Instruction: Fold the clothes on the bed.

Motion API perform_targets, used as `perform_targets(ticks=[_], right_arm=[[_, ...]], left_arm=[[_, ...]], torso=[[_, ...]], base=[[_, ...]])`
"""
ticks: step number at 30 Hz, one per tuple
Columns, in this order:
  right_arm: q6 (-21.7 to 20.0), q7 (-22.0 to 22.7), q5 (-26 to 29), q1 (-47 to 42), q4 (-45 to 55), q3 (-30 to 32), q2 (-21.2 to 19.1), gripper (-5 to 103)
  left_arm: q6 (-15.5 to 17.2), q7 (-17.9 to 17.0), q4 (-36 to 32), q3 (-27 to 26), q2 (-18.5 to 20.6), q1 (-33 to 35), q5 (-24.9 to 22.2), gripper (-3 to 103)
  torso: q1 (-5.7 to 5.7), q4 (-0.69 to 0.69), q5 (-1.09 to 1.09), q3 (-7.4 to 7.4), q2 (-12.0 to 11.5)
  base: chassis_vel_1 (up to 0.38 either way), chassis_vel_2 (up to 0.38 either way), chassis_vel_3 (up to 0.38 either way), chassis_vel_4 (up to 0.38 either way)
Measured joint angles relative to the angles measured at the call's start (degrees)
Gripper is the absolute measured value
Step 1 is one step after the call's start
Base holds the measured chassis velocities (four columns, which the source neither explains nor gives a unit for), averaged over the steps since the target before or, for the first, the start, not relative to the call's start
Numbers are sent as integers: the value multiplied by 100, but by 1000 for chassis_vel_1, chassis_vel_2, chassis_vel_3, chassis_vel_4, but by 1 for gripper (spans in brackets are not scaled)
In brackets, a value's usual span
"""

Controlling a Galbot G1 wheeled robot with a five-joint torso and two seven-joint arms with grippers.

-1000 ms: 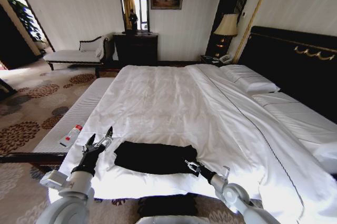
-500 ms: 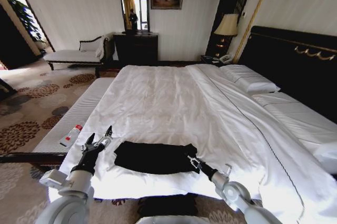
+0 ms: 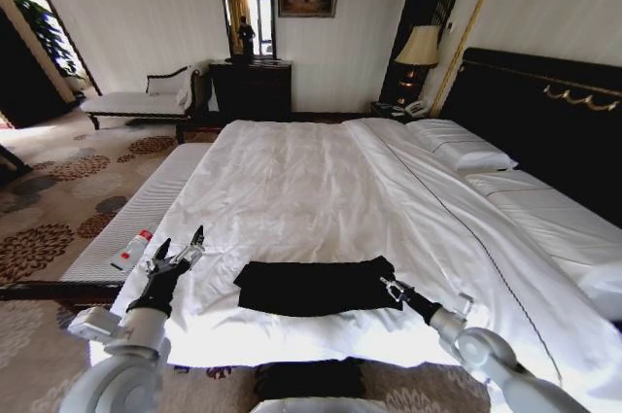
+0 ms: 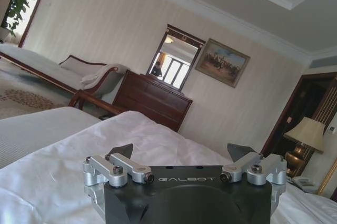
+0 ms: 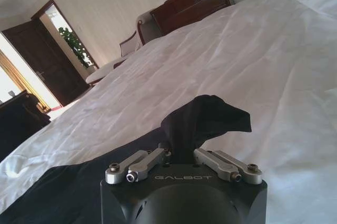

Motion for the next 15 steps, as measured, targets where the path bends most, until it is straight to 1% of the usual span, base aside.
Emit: perform_targets(ticks=[2,4,5,8,9,10,12,14,15], right_arm=[[-15,51,14,35,15,34,-96,7],[-17,88,-5,82,68,21,-94,7],[-5,145,-89,182,186,-43,-51,7],[159,298,-396,516,510,-423,239,7],[159,298,-396,516,510,-423,239,7],[159,374,-439,704,646,-668,393,7],[139,440,-508,1002,721,-1116,641,7],[133,450,-527,1067,720,-1215,691,7],[105,471,-603,1256,693,-1484,832,7]], left_arm=[[4,-33,0,-33,41,-52,-70,100],[10,-45,0,-48,61,-78,-96,100],[25,-68,0,-74,86,-116,-133,100],[53,-117,0,-170,158,-179,-153,100],[53,-117,0,-170,158,-179,-153,100],[57,-128,0,-218,197,-170,-152,100],[70,-144,0,-279,234,-115,-169,100],[71,-144,0,-293,239,-102,-169,100],[75,-148,0,-329,251,-52,-169,100]], torso=[[0,-1,-1,0,0],[0,-3,1,0,0],[0,-1,-2,0,0],[0,0,0,0,0],[0,0,0,0,0],[0,-1,-4,0,1],[0,0,0,0,1],[0,0,1,0,1],[0,1,-1,0,1]], base=[[0,0,0,0],[0,0,0,0],[0,0,0,0],[0,0,0,0],[0,0,0,0],[0,0,0,0],[0,0,0,0],[0,0,0,0],[0,0,0,0]])
